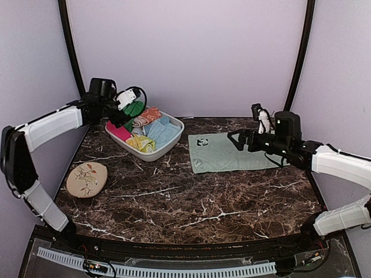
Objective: Roll the towels
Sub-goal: Place the towel in the storage box, then pass from the left arm to the right
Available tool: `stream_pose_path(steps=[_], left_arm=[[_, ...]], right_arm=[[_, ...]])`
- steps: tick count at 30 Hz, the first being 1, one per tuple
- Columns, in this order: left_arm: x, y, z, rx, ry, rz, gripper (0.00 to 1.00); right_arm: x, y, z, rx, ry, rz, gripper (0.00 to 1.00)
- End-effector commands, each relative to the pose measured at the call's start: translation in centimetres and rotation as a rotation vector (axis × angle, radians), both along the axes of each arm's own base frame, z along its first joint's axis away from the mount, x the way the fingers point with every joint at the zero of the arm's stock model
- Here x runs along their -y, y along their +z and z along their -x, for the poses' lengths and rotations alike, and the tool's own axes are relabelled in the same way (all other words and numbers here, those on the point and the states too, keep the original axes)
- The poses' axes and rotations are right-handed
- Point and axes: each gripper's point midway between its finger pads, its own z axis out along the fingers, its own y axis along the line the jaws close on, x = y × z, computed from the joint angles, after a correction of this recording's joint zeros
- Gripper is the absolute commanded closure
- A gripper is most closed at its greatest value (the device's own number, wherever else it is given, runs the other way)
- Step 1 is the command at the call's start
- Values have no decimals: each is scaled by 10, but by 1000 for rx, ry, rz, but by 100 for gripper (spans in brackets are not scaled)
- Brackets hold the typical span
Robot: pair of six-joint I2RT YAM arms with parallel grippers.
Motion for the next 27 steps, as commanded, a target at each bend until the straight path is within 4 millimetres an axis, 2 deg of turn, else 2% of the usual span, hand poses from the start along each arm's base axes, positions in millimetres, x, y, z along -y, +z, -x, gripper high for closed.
stream_pose_path(steps=[1,3,5,7,10,13,16,20,23,27], left_arm=[[-60,81,23,366,276,284,1],[-63,54,38,279,295,353,1],[-58,13,53,160,284,419,1],[-59,-23,66,101,311,487,1],[-59,-60,85,115,300,588,1],[-62,-77,99,165,295,680,1],[-62,-97,108,164,291,721,1],[-74,-99,116,285,301,754,1],[-77,-105,110,289,310,760,1],[-81,-116,96,223,342,761,1]], right_arm=[[89,23,-22,243,-434,180,0],[130,24,-22,308,-613,296,0],[171,17,-18,347,-797,428,0],[204,6,-14,354,-928,501,0],[234,-15,-10,350,-999,446,0],[259,-28,-4,376,-1075,383,0],[275,-42,-8,366,-1107,383,0],[281,-57,-15,386,-1100,420,0],[281,-63,-17,417,-1081,384,0],[284,-60,-23,455,-1059,352,0]])
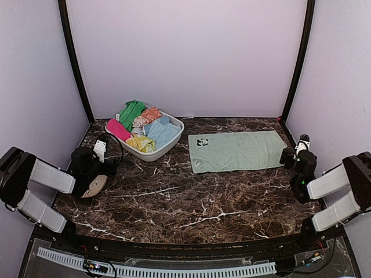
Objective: Roll the towels
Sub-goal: Pass from the left arm to the right
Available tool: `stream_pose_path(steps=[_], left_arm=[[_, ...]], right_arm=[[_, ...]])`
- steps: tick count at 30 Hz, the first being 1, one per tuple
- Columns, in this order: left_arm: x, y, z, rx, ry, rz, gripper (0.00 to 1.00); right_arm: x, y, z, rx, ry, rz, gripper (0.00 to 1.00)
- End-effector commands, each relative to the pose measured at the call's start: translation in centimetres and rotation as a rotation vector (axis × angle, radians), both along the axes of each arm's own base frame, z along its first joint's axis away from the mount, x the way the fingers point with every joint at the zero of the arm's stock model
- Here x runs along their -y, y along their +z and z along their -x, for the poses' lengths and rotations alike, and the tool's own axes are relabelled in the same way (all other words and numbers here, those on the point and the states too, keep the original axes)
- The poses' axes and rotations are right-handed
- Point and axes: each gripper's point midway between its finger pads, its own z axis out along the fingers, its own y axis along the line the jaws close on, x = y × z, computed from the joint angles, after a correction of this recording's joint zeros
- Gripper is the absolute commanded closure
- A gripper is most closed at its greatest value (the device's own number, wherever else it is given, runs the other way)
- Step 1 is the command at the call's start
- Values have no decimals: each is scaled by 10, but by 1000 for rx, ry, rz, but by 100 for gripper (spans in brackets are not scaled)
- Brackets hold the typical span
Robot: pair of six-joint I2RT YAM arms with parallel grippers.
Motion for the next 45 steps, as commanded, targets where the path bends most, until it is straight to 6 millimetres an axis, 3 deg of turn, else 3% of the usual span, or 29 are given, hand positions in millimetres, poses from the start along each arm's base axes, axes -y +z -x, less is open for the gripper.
stream_pose_path(steps=[1,4,6,9,15,20,22,23,24,26,32,45], left_arm=[[-5,23,-21,63,21,74,1],[-19,27,-24,92,59,27,1],[-33,41,-15,223,101,30,1],[-40,40,-4,260,122,49,1],[-74,29,-26,173,274,115,1],[-78,22,-32,133,264,149,2],[-79,21,-25,142,269,160,13],[-78,15,-11,160,251,175,16],[-72,28,1,265,196,170,3],[-59,41,20,350,106,167,1],[-87,23,-13,213,293,185,1],[-87,25,-13,227,290,183,1]], right_arm=[[3,34,-9,188,51,-37,0],[6,25,-10,194,81,-64,0],[-3,20,-13,185,146,-55,0],[-18,14,-22,146,237,-22,0],[-1,10,-32,125,186,-82,0],[-2,11,-31,133,189,-79,0],[-1,12,-29,140,186,-79,0],[-2,12,-29,141,193,-76,0],[-4,13,-27,145,203,-70,0],[-11,16,-22,166,246,-55,0],[-2,11,-32,130,190,-82,0],[-2,11,-31,134,190,-81,0]])
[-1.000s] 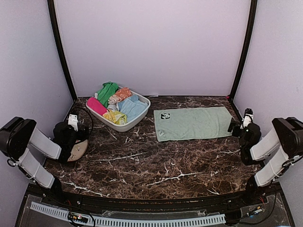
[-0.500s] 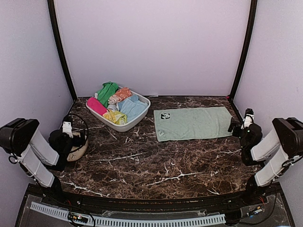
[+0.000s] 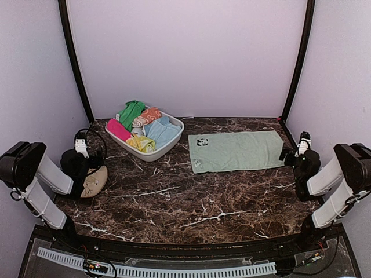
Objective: Roll the towels
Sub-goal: Pass from the left arm to the right
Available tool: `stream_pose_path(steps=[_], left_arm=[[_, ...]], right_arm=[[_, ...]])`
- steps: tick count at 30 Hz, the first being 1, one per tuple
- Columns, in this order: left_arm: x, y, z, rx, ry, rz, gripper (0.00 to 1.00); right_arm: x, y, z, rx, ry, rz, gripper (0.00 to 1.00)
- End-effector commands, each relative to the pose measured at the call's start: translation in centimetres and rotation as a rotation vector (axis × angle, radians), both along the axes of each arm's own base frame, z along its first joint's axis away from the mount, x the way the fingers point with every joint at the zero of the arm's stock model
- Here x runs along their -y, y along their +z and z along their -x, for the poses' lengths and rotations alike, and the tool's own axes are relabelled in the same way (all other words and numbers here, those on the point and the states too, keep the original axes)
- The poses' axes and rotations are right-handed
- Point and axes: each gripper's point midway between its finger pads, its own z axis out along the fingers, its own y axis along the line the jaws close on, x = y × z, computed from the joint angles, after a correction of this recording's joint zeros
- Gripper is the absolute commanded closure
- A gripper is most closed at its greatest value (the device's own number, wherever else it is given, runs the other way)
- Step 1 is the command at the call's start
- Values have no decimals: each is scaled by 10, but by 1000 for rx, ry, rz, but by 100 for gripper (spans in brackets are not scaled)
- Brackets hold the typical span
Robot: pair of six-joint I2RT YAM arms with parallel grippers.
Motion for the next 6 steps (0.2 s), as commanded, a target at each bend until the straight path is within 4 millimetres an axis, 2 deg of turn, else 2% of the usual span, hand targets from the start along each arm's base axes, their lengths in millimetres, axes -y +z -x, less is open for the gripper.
stream_pose_path(steps=[1,6], left_arm=[[-4,5,0,14,18,11,1],[-4,5,0,14,18,12,1]], right_arm=[[4,10,-2,35,-16,-5,0],[3,9,-3,34,-15,-6,0]])
